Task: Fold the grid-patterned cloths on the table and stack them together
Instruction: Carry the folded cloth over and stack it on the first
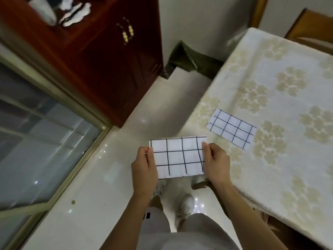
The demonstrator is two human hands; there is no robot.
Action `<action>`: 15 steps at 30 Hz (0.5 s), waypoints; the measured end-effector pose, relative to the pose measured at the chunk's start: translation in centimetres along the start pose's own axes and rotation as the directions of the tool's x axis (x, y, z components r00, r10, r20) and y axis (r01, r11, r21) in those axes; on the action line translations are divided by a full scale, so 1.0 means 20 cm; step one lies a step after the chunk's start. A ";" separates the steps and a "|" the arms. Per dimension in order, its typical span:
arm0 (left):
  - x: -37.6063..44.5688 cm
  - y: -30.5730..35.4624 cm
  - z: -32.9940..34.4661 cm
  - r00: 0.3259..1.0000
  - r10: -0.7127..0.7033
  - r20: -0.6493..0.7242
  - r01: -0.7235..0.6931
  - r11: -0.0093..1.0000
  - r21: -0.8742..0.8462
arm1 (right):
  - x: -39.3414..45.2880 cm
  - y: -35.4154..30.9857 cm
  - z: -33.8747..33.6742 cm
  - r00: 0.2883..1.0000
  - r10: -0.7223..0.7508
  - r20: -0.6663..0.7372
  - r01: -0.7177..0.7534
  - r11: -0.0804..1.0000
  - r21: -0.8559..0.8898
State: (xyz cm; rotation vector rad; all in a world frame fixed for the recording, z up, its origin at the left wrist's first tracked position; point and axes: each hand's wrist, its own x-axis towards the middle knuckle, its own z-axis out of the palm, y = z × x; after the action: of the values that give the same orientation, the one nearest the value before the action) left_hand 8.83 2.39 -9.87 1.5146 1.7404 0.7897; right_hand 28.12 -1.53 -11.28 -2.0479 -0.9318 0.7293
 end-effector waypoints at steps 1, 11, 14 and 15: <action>0.05 0.02 0.03 0.999 0.033 0.032 -0.032 0.999 -0.007 | 0.03 0.01 -0.01 0.999 0.028 -0.031 -0.028 1.000 0.001; 0.47 0.14 0.34 0.916 0.188 0.353 -0.181 0.982 -0.052 | 0.16 0.05 -0.05 0.914 0.242 -0.326 -0.241 0.969 0.044; 0.51 0.17 0.42 0.870 0.260 0.418 -0.258 0.964 -0.062 | 0.14 0.07 -0.08 0.868 0.312 -0.385 -0.309 0.948 0.072; 0.51 0.19 0.45 0.854 0.285 0.435 -0.286 0.956 -0.065 | 0.14 0.08 -0.10 0.854 0.331 -0.401 -0.326 0.942 0.083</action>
State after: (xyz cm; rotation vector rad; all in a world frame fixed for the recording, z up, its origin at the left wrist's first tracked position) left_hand 17.50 13.08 -13.09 1.8157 1.1968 0.5255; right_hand 31.69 -0.81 -12.01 -2.2582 -0.3381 0.4402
